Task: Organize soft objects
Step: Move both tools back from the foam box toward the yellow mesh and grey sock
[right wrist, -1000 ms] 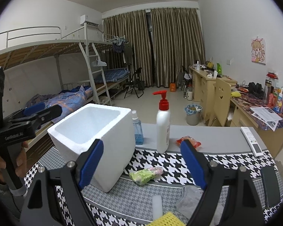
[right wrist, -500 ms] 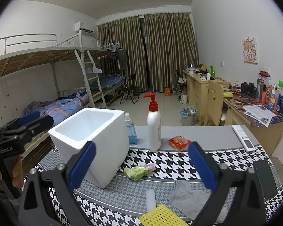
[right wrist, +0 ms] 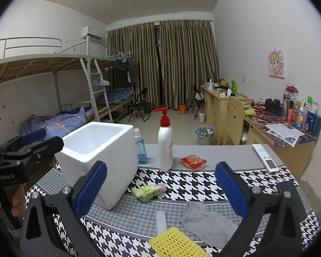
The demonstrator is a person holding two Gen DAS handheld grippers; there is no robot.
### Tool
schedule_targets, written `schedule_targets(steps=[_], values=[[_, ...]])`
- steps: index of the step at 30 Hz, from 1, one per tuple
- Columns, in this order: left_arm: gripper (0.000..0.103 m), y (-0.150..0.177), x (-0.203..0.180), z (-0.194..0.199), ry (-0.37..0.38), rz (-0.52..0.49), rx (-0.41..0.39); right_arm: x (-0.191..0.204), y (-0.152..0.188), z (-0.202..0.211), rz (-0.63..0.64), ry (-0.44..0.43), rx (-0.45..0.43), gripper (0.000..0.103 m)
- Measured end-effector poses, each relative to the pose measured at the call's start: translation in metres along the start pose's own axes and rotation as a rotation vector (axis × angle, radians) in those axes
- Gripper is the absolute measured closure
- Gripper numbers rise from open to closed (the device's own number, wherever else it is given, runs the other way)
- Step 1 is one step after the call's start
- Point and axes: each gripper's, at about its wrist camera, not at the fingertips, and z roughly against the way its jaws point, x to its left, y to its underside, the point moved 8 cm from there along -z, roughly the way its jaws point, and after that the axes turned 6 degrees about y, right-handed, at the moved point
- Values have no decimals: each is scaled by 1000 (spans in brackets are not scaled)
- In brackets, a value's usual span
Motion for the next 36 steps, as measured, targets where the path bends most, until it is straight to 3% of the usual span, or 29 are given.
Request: schedule_targets(steps=[20,36], values=[[1,18,-26,-5,66,-1,27,-20,19,13,-35,45,7,1],[1,46,-53,-20,132,0,90,-49,40,18,-41,142,37,1]])
